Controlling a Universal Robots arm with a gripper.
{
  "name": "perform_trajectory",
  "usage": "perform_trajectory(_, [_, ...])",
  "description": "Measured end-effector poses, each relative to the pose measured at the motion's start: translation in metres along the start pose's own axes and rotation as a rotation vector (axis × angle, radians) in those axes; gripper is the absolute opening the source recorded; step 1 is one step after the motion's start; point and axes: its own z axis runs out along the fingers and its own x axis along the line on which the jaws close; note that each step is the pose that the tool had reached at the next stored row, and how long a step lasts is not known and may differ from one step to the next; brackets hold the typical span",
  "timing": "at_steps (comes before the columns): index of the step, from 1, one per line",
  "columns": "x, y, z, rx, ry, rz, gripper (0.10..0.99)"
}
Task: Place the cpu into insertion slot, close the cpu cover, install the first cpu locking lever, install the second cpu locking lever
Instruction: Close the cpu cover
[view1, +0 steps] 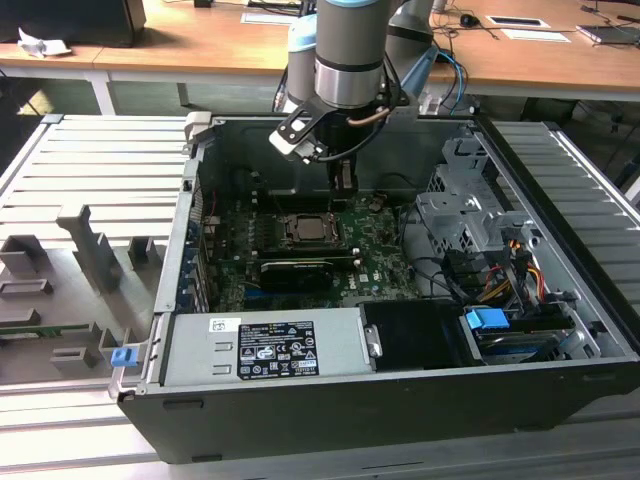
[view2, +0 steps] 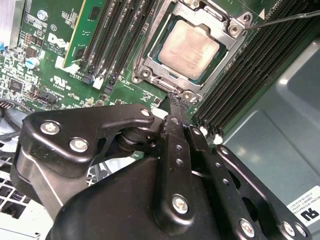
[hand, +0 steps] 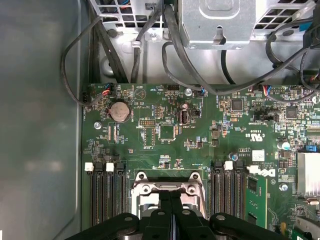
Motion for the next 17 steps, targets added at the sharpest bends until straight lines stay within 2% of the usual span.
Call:
perform_trajectory(6, [0.0, -0.0023, -0.0001, 0.0, 0.0, 0.0, 0.106])
perform_trajectory(11, [0.0, -0.0072, 0.0011, 0.0, 0.0001, 0.0, 0.106])
perform_trajectory(13, [0.0, -0.009, 0.0034, 0.0, 0.0, 0.0, 0.106])
perform_trajectory(15, [0.0, -0.0125, 0.0095, 0.0, 0.0, -0.001, 0.106])
perform_trajectory(17, [0.0, -0.014, 0.0126, 0.001, 0.0008, -0.022, 0.106])
